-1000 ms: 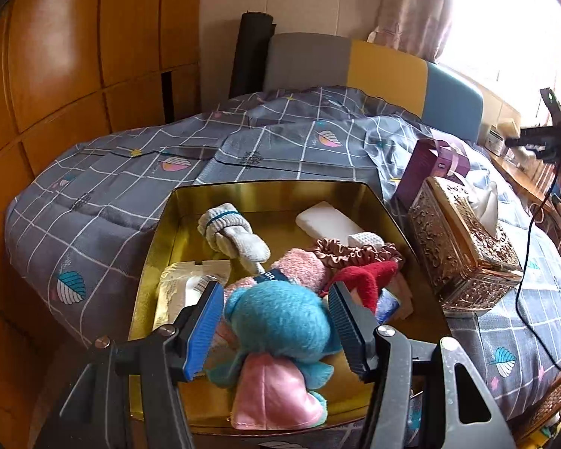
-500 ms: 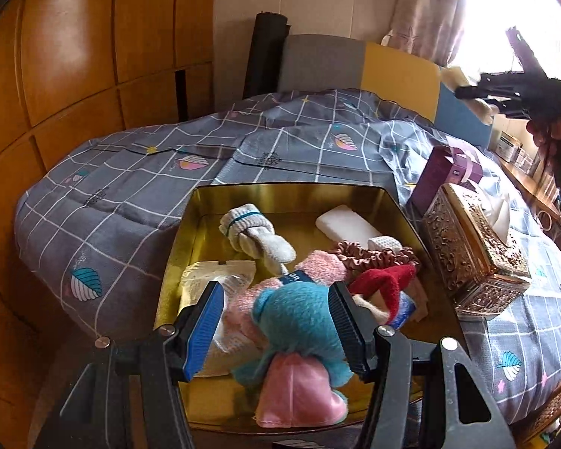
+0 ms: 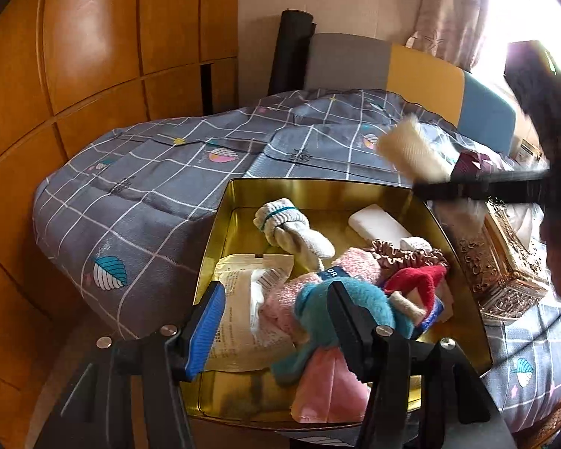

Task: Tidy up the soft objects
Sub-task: 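Carry the beige rolled cloth into the gold tray and open the right gripper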

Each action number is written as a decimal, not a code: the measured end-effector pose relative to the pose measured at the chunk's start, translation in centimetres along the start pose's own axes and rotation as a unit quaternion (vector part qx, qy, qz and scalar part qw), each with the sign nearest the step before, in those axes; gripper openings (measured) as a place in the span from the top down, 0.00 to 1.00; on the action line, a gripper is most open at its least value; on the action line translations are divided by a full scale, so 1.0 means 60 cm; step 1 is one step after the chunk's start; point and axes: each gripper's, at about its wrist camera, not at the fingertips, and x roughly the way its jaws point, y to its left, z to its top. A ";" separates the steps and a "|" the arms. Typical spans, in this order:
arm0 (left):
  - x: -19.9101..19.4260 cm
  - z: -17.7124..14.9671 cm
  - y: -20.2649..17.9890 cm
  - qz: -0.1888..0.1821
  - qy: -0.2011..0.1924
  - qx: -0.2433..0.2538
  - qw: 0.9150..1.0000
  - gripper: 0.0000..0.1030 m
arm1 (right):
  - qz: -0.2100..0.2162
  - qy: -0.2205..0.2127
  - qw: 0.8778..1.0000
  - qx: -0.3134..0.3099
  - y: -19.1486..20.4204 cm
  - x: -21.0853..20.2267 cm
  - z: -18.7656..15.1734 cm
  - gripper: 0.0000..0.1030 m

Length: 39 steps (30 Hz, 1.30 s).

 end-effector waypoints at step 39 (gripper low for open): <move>-0.012 -0.002 -0.024 0.046 -0.018 -0.012 0.999 0.44 | -0.151 0.025 0.987 0.040 0.003 0.120 -0.062 0.33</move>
